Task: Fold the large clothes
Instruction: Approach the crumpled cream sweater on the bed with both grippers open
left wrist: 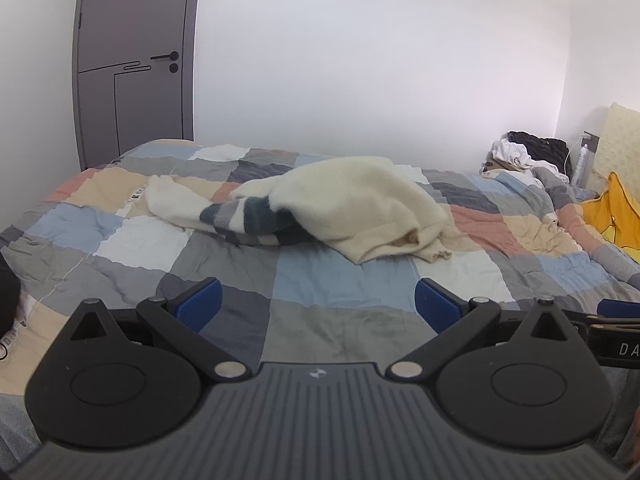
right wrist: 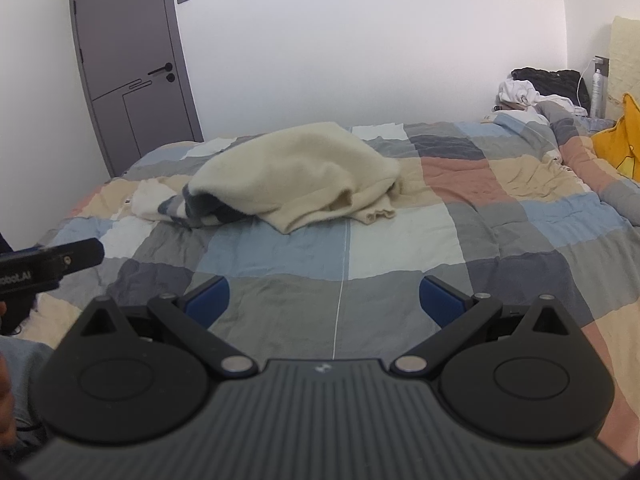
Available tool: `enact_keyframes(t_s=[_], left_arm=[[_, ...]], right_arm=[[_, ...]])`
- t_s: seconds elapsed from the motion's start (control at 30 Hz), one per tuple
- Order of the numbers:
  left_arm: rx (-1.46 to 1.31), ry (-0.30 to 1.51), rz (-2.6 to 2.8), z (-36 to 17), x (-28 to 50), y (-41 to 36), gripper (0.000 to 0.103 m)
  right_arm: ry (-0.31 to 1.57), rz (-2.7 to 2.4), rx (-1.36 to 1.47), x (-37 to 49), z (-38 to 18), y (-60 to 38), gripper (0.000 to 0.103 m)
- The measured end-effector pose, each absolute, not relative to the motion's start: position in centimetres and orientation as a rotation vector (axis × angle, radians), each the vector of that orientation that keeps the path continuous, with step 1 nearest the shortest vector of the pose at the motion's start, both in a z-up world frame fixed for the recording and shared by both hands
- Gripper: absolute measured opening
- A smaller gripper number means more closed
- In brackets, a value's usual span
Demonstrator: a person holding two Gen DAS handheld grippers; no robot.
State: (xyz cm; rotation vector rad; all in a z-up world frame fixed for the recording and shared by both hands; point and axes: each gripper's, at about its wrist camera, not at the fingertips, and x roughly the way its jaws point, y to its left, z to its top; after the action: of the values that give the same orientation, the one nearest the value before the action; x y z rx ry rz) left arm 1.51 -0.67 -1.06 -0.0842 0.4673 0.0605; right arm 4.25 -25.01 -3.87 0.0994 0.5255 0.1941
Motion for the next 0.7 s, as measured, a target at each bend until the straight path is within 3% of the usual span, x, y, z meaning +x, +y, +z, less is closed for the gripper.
enact_keyframes(t_s=[0.7], left_arm=[[-0.008, 0.395, 0.034, -0.3, 3.0, -1.4, 0.103]], right_arm=[[0.525, 0.159, 0.095, 5.9, -3.8, -24.5, 0.103]])
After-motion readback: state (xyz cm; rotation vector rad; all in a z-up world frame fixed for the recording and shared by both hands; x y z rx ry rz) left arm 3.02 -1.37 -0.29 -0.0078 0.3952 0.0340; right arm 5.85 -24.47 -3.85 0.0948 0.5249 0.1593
